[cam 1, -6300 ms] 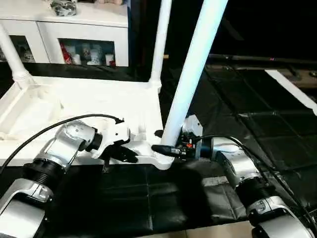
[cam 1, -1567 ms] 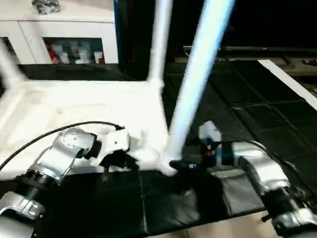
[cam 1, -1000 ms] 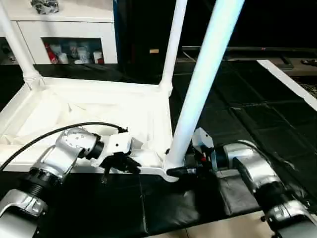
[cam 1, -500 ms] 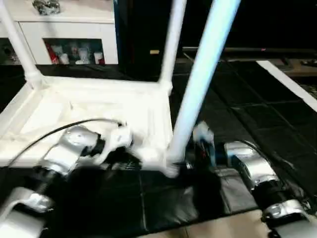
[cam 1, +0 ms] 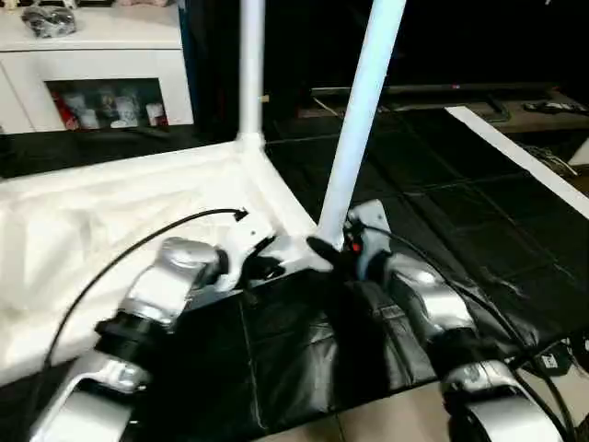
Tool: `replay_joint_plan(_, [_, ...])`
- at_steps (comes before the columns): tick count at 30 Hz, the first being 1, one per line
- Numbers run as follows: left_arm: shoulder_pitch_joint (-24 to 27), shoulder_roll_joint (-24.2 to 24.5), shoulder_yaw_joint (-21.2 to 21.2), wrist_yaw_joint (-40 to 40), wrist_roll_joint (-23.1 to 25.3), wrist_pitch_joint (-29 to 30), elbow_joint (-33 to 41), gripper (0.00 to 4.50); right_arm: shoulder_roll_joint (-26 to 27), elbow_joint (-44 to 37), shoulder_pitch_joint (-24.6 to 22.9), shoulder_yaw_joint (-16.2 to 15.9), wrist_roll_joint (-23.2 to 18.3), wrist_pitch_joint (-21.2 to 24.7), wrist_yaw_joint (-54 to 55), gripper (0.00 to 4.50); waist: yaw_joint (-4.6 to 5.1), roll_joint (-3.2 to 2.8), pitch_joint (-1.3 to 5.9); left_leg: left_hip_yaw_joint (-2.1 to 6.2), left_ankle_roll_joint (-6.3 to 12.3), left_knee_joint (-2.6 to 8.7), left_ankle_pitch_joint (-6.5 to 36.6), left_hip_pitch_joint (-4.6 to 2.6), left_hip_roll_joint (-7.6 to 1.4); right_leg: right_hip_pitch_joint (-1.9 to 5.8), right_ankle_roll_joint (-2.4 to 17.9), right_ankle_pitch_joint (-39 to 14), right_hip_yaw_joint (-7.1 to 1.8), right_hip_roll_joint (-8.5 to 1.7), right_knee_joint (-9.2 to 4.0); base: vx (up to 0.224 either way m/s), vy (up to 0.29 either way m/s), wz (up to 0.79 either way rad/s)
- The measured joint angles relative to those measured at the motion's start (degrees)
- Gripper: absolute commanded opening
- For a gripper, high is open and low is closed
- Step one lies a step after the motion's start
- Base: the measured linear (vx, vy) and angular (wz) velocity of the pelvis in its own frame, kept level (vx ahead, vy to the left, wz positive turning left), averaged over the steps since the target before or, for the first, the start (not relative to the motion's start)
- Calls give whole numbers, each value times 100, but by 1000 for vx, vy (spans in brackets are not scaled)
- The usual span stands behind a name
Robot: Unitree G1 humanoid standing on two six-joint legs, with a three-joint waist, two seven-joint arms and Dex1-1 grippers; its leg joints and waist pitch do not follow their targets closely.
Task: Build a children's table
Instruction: Rotate leg to tighten
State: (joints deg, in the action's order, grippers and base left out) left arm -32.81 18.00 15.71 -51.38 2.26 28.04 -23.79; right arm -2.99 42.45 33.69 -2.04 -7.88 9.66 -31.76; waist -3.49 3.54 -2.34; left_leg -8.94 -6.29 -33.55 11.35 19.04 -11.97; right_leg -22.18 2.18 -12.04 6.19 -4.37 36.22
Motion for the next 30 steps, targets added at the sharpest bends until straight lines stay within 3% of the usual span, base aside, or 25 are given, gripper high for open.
replay_joint_plan(2, [0,5,9,-1,0,0,6,0,8,-6,-1,31,-1,21,0,393,0,0,0,-1,0,0,0,0,0,0,0,2,-2,0,-2,0,0,0])
replay_joint_plan(6, [-1,134,23,-95,-3,-92,31,0,55,-67,-65,31,0,-69,-117,403,25,3,-2,0,0,6,0,2,-1,-5,-3,4,-2,2,-3,0,0,0])
replay_joint_plan(7, [-1,162,24,-157,-4,-111,35,0,37,-84,-99,30,0,-128,-192,436,28,3,-2,0,0,12,0,2,-1,-6,-5,3,-2,3,-5,0,0,0])
replay_joint_plan(8, [-1,189,36,-211,-5,-165,35,0,-13,-132,-132,14,-1,-151,-298,443,23,1,-3,0,0,16,0,3,-1,-9,-6,2,-2,4,-7,0,0,0])
replay_joint_plan(14, [32,559,106,-874,-54,-728,-2,0,-680,-595,-472,-272,-120,-228,-1586,448,-20,-5,-10,-8,3,54,1,23,0,-33,10,1,-2,6,-14,0,0,0])
replay_joint_plan(19, [31,900,131,-1466,-153,-1256,-126,0,-1136,-708,-491,-458,-156,-240,-2565,448,-44,-1,-11,-25,36,38,-17,93,-2,-90,15,4,1,7,-9,0,0,0])
replay_joint_plan(30, [-22,1298,326,-2621,-254,-2258,-481,0,-1734,-1028,-488,-911,-172,-643,-4254,448,-210,30,-16,-54,49,15,-9,95,-8,-87,16,5,-2,3,-7,0,0,0])
